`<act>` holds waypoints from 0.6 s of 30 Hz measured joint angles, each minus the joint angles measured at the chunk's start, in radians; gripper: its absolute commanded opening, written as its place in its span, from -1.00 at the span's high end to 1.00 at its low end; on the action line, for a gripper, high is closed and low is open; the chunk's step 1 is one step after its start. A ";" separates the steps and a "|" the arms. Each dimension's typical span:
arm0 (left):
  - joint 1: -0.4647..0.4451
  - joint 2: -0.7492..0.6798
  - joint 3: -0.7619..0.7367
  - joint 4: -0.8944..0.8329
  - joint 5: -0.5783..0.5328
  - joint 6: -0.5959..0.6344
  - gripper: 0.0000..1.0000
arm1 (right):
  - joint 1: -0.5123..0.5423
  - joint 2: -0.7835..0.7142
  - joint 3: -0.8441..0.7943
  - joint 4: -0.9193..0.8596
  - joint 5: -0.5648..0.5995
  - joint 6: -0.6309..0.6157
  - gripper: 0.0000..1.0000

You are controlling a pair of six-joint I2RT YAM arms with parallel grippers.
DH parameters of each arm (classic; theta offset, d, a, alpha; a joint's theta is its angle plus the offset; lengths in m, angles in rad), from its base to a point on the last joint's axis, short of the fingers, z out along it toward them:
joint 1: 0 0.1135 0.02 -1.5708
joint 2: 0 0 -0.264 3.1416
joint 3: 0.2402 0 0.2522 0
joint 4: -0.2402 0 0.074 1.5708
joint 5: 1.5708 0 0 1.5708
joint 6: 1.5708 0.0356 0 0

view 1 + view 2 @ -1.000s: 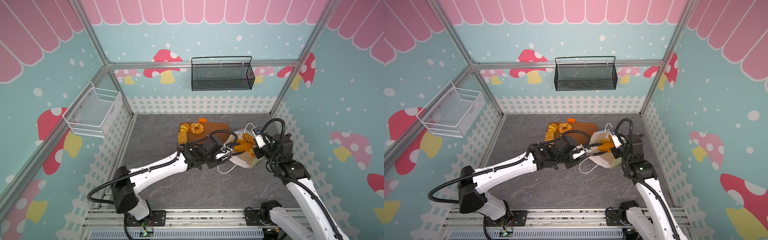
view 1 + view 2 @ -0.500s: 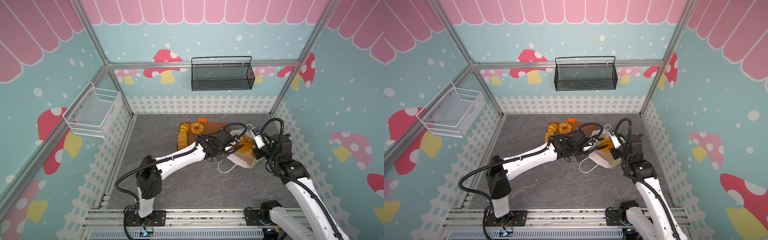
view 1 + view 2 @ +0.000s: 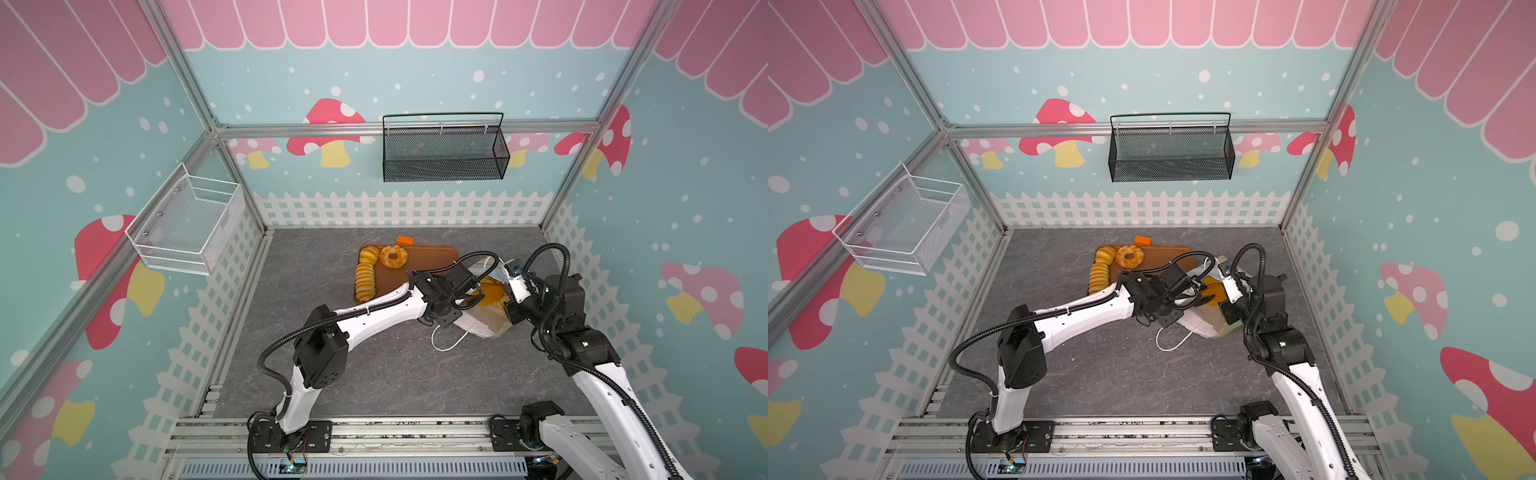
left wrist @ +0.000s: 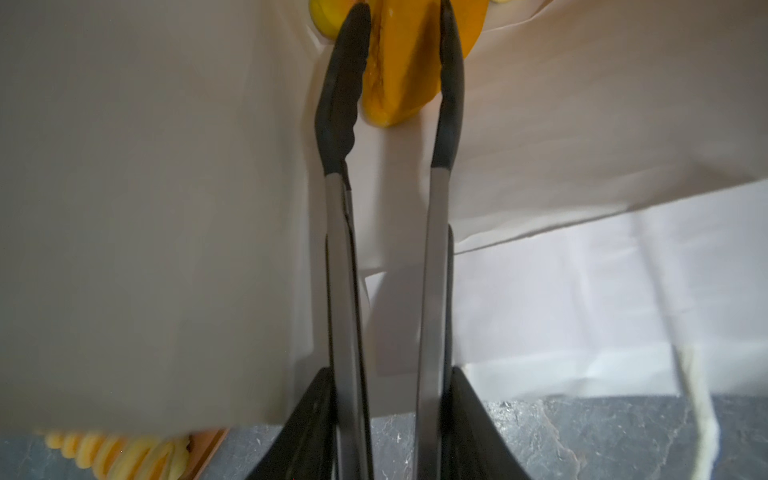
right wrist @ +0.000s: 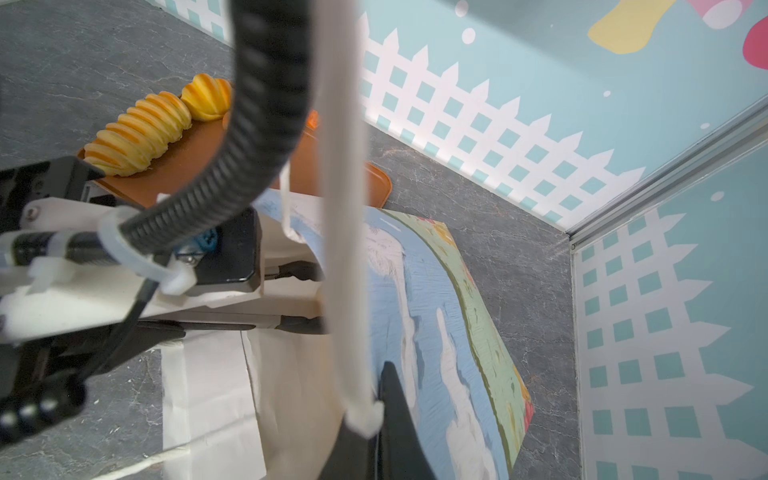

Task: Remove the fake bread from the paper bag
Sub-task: 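Reach the tongs into the bag toward the flat orange bread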

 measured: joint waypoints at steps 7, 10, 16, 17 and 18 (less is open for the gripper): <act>-0.002 -0.013 -0.002 -0.010 0.065 -0.010 0.48 | 0.000 -0.009 -0.010 0.002 0.003 0.000 1.00; -0.004 -0.039 -0.016 -0.010 0.090 -0.011 0.48 | 0.000 -0.008 -0.010 0.002 0.005 -0.001 1.00; -0.010 -0.111 -0.051 -0.006 0.118 -0.020 0.21 | 0.000 -0.002 -0.010 0.003 0.010 -0.004 1.00; -0.009 -0.119 -0.051 -0.004 0.122 -0.024 0.17 | 0.000 0.000 -0.010 0.003 0.011 -0.005 1.00; -0.007 -0.125 -0.051 -0.003 0.124 -0.026 0.14 | 0.000 0.000 -0.010 0.003 0.011 -0.005 1.00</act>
